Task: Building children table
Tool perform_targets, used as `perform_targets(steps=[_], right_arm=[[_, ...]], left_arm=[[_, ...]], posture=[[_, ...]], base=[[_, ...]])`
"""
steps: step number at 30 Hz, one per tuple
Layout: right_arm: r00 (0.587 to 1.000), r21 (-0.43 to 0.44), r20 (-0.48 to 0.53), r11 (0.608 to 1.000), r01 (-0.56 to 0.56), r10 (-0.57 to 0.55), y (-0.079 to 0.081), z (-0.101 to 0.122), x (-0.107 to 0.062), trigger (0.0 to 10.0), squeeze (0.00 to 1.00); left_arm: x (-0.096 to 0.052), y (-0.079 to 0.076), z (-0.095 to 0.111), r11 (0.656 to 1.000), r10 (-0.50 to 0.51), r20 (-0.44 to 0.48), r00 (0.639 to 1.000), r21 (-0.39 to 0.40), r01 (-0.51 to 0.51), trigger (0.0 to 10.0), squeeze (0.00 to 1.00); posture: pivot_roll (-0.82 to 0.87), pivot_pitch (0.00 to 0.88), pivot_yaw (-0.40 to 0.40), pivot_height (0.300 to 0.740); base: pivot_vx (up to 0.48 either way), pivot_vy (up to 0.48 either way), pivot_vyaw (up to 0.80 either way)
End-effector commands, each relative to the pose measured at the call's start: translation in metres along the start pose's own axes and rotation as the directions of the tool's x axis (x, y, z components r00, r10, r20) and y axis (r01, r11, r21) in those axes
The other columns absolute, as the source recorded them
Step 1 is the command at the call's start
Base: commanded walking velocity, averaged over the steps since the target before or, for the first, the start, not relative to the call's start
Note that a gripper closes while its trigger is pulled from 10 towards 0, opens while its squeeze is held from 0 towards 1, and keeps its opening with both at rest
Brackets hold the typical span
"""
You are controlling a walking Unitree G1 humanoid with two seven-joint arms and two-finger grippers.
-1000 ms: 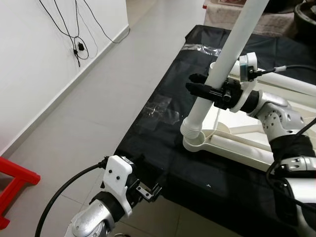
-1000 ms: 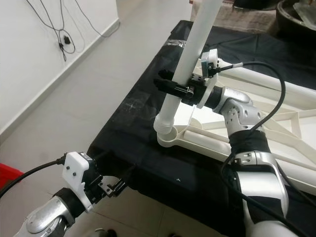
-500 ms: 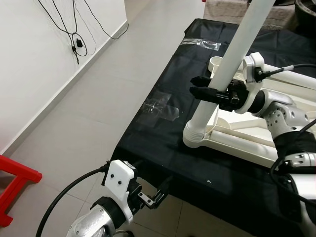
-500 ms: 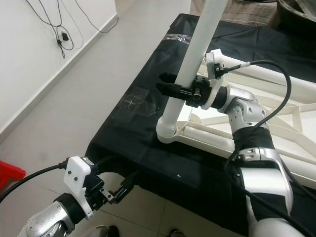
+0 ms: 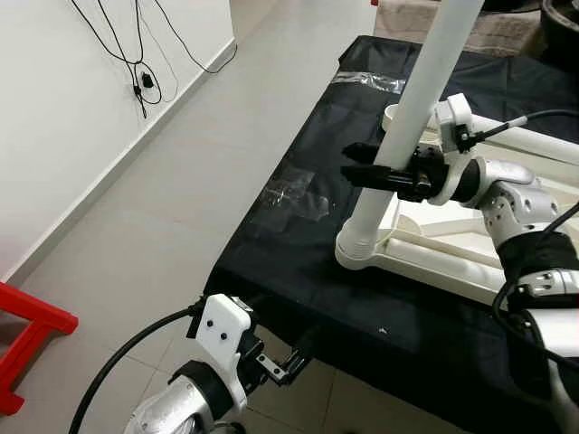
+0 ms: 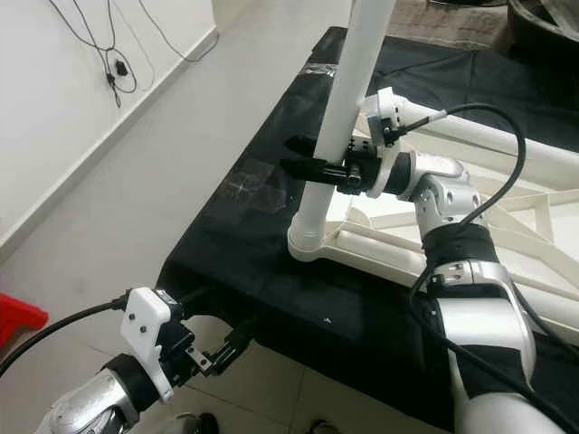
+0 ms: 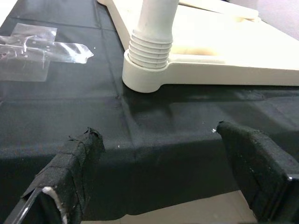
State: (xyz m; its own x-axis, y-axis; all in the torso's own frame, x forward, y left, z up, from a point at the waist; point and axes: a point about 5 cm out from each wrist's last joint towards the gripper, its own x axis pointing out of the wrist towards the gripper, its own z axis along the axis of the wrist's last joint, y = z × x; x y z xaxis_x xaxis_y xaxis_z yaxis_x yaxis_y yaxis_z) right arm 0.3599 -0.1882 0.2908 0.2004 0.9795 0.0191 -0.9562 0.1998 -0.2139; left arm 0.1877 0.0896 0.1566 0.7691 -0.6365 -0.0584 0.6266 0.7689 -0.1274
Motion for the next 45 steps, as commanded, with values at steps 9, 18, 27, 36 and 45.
perform_targets(steps=[9,18,27,36,45], right_arm=[[0.989,-0.021,-0.121,0.995,-0.093,0.09,0.012,-0.019,0.009,10.0,0.0],[0.991,-0.01,-0.132,1.0,0.026,-0.027,0.008,-0.03,0.013,10.0,0.0],[0.97,0.008,-0.098,0.975,0.223,-0.222,0.012,-0.048,0.017,10.0,0.0],[0.849,0.04,-0.078,0.849,0.526,-0.523,0.009,-0.063,0.026,10.0,0.0],[0.66,0.015,-0.151,0.666,0.746,-0.736,0.006,-0.069,0.037,10.0,0.0]], left_arm=[[0.001,0.001,-0.004,1.0,0.002,-0.021,1.0,0.007,-0.002,10.0,0.0],[0.002,0.0,-0.004,1.0,0.001,-0.018,1.0,0.013,-0.001,10.0,0.0],[0.003,0.001,-0.004,1.0,0.001,-0.017,1.0,0.015,-0.001,10.0,0.0],[0.004,0.002,-0.005,1.0,0.001,-0.018,1.0,0.014,-0.001,10.0,0.0],[0.005,0.002,-0.005,1.0,-0.001,-0.017,1.0,0.014,0.001,10.0,0.0]], posture=[[0.16,0.256,0.007,0.74],[0.16,0.259,0.002,0.74],[0.16,0.259,0.002,0.74],[0.15,0.257,0.009,0.74],[0.15,0.256,0.006,0.74]], base=[[0.0,0.0,0.0],[0.0,0.0,0.0],[0.0,0.0,0.0],[0.0,0.0,0.0],[0.0,0.0,0.0]])
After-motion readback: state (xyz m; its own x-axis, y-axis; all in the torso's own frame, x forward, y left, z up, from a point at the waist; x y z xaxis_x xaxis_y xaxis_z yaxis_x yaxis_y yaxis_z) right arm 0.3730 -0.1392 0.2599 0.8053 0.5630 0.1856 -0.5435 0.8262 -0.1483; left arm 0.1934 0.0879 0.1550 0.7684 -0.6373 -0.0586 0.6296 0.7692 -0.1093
